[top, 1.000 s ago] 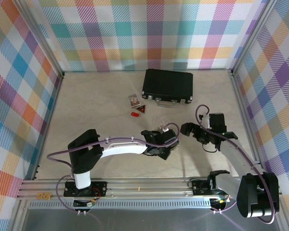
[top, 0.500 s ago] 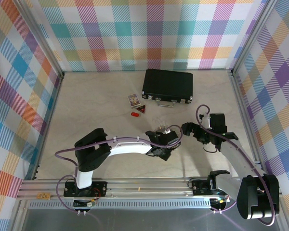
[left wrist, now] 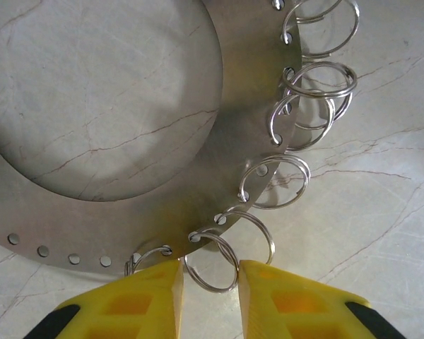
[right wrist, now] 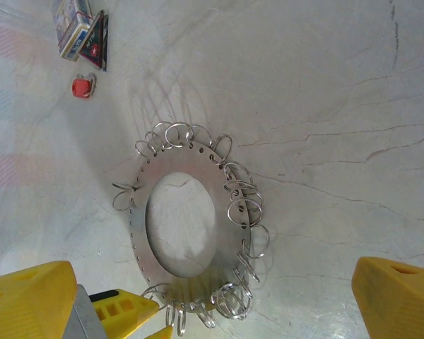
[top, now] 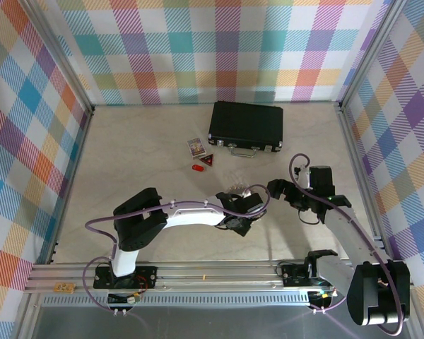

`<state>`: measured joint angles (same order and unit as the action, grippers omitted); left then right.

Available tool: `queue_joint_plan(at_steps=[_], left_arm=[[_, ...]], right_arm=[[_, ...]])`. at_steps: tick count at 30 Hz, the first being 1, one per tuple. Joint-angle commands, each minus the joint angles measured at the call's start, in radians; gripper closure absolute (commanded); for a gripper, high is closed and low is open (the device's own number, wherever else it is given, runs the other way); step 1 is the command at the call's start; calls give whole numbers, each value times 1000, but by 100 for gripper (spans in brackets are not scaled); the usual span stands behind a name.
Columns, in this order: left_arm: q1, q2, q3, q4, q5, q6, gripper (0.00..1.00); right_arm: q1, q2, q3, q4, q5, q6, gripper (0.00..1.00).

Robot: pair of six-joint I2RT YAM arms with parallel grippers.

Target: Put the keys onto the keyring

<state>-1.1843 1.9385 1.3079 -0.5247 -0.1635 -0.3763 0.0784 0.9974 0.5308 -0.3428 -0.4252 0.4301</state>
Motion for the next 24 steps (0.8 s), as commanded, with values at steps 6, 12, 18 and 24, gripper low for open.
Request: queue_joint_plan(at_steps=[6,12,18,24], left_arm=[[-11,23,30,-31,-24,23,69],[-9,24,25,-31,-28,23,49],[-10,35,30,-35,-34,24,58],[-9,36,37,-53,-58,24,68]], right_arm=[[-9,-17,-2,-21,4,-11,1],[-9,-21,-4,-20,2,-12,0],[-12,-31,-8,-20,10,-11,0],[-12,-38,-10,-16,8,-7,0]])
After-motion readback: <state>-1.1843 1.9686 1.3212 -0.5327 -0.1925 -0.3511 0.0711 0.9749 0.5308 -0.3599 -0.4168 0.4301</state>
